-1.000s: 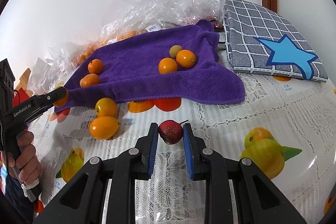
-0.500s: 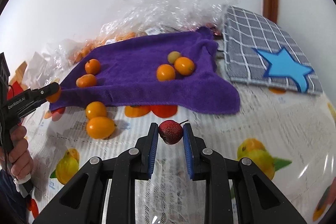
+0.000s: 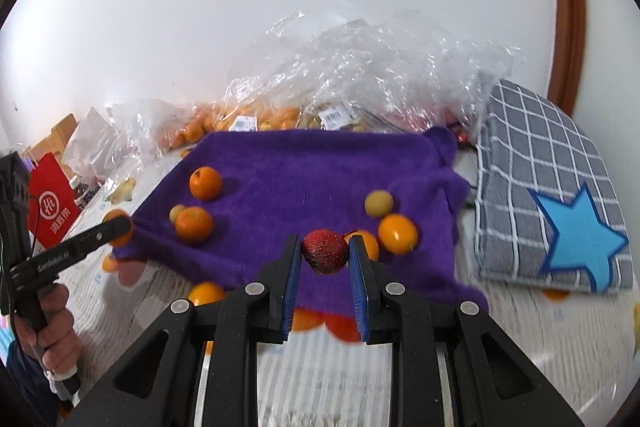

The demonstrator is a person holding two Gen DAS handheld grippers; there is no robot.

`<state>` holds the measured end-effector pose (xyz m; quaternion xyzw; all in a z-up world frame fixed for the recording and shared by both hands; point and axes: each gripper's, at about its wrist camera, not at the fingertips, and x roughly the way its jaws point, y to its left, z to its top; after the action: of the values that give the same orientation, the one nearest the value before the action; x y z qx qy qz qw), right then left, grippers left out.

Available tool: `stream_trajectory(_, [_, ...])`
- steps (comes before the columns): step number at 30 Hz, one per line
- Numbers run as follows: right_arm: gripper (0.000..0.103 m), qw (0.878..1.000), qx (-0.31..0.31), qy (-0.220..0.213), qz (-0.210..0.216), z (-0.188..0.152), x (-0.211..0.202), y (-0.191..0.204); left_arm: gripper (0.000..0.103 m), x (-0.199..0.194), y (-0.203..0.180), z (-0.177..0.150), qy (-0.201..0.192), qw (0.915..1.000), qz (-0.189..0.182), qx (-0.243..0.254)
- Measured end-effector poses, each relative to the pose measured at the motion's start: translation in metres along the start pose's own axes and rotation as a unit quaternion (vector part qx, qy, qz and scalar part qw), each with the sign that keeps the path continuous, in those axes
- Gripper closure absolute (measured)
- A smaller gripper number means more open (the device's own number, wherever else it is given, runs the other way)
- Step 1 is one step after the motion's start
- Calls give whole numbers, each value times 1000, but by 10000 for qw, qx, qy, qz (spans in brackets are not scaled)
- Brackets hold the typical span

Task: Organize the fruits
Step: 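Carry the red fruit over the towel with the right tool while the left carries the orange, then open the right tool to drop the red fruit while the left sets its orange on the towel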

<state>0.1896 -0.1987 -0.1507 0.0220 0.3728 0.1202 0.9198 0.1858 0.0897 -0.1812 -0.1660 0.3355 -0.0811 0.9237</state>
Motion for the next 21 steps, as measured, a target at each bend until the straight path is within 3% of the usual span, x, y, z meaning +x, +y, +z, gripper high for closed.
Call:
stream_trajectory(5, [79,9999,-99,65,16,17,28,-4,64,7,1,5,-16,9999,50,98])
stream_trajectory(13, [79,9983,-216,515,-144,25,87,-13,64,9,7,9,-5,10000,-44,37])
stream_trajectory(21, [78,9970,-330,625,-312,14,100,-11,64,10,2,12,21,10000,26,75])
